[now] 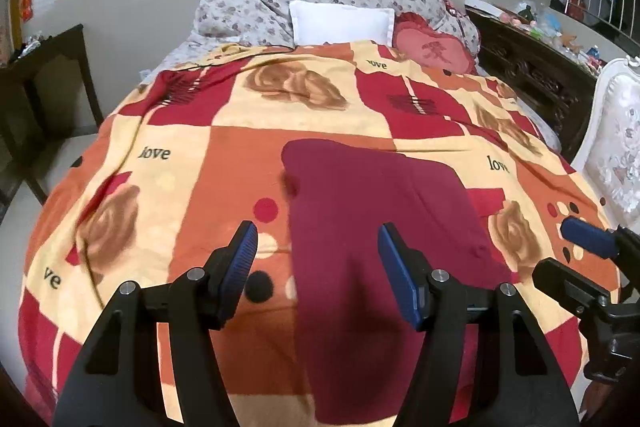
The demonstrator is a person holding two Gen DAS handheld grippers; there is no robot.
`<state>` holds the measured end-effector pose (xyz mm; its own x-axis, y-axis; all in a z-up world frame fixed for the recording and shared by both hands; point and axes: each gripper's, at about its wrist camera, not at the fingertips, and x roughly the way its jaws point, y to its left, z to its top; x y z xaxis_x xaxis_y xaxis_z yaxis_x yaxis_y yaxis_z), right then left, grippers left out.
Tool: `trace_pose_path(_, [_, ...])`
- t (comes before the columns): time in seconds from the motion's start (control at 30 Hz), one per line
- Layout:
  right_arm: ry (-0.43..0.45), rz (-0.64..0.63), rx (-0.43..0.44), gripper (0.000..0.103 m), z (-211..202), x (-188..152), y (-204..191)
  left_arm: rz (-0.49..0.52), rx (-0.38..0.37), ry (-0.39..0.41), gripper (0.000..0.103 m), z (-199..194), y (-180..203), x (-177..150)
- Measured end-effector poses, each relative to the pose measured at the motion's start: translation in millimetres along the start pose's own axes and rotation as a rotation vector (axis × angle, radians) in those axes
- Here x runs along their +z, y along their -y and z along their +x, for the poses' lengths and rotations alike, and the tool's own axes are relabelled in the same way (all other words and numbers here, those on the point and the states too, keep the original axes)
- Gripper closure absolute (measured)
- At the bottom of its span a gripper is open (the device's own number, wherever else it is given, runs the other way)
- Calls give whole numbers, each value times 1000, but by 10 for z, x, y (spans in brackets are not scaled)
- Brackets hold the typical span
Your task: Fold small clothes
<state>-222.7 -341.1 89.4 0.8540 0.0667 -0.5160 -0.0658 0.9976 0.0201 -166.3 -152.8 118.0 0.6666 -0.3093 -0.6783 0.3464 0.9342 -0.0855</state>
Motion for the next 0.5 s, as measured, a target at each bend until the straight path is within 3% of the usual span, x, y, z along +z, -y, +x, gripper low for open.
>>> trace_pose_path(0.5, [3, 91, 18, 32, -41, -78, 73, -20, 18, 31, 41, -195, -16, -79])
